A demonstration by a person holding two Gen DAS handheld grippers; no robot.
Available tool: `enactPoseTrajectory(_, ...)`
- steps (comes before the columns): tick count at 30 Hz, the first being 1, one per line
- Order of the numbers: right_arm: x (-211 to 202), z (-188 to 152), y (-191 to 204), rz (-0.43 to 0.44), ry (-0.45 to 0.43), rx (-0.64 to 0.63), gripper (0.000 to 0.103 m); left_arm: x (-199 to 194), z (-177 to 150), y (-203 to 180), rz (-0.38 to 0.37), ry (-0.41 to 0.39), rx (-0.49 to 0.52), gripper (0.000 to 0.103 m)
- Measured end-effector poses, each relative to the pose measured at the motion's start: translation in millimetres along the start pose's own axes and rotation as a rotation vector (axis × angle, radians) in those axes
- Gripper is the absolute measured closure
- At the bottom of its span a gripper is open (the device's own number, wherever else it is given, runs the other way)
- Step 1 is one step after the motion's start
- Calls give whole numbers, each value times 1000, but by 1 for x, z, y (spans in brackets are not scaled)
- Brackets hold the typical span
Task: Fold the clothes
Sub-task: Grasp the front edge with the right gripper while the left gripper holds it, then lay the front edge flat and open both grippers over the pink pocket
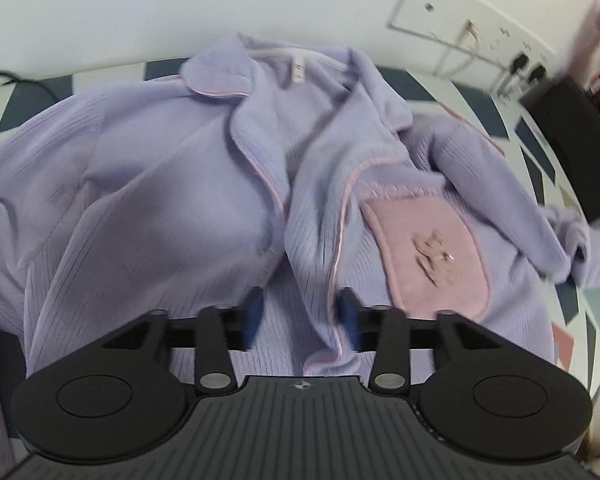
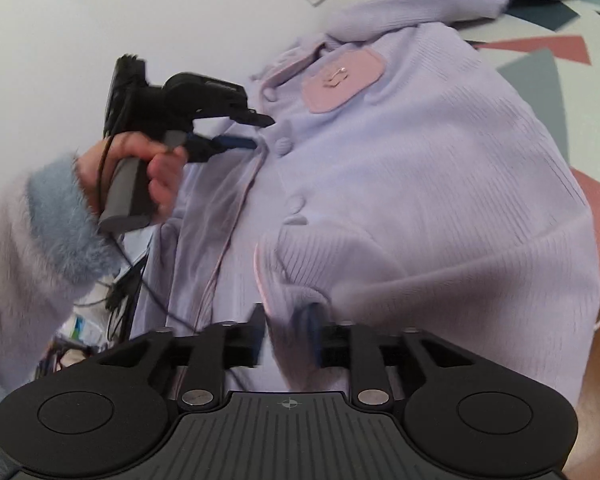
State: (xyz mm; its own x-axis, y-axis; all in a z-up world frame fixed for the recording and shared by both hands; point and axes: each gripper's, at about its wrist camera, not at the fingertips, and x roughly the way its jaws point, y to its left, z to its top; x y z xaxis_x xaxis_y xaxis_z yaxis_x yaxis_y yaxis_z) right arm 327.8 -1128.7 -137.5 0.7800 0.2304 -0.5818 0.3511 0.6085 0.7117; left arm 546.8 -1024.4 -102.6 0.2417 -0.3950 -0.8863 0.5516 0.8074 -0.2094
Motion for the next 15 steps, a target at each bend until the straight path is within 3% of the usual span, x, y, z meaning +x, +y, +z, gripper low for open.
enactPoseTrajectory(3, -40, -3, -9, -6, -105, 32, 50, -11, 6, -9, 11, -6, 52, 42)
enactPoseTrajectory(8, -117, -19, -51, -118, -302, 152, 45, -32, 11, -34, 5, -48, 110, 40)
enactPoseTrajectory(12, -138, -47, -91, -286, -308, 225, 44, -35, 0, -82, -57, -61, 221, 37)
enactPoseTrajectory(15, -120, -64, -103, -293, -238, 230, 44, -20, -24, -130, -105, -14, 321, 36)
